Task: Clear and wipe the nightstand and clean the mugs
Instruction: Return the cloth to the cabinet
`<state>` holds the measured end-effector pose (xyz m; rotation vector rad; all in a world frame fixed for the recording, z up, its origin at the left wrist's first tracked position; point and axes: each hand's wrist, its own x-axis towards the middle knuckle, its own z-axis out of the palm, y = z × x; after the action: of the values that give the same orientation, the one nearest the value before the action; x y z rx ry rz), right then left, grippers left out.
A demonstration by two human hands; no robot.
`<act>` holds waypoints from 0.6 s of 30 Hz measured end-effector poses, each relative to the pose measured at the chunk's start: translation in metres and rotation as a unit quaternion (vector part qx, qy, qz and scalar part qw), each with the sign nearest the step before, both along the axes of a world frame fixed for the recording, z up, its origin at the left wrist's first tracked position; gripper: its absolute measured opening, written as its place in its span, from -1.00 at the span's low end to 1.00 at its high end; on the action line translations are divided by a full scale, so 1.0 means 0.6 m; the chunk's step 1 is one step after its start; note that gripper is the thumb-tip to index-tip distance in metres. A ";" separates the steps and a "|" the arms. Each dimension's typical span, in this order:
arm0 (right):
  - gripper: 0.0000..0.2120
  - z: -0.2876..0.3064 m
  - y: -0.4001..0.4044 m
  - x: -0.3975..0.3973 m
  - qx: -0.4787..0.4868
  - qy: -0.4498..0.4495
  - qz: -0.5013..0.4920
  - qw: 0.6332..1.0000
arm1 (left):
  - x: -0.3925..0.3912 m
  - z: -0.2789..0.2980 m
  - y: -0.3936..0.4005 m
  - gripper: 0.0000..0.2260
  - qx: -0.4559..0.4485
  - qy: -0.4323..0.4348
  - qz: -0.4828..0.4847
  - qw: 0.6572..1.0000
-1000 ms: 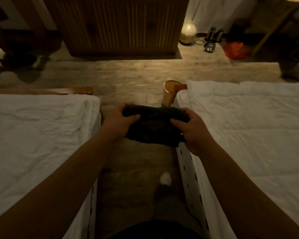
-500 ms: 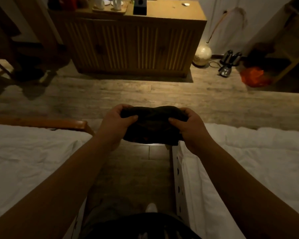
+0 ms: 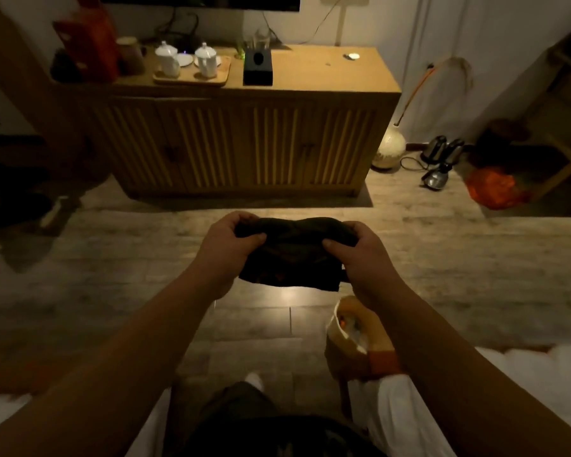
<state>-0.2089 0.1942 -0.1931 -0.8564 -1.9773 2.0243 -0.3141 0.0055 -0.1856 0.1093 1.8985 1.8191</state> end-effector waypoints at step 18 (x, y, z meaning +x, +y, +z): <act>-0.76 -0.029 0.422 -0.672 -0.010 0.011 0.022 1.000 | -0.675 -0.015 0.415 -0.82 -0.039 0.041 -0.012 0.998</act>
<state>-0.6119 0.4476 -0.2106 -0.7984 -1.9855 2.0712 -0.7190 0.2547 -0.1945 0.1803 2.0127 1.7480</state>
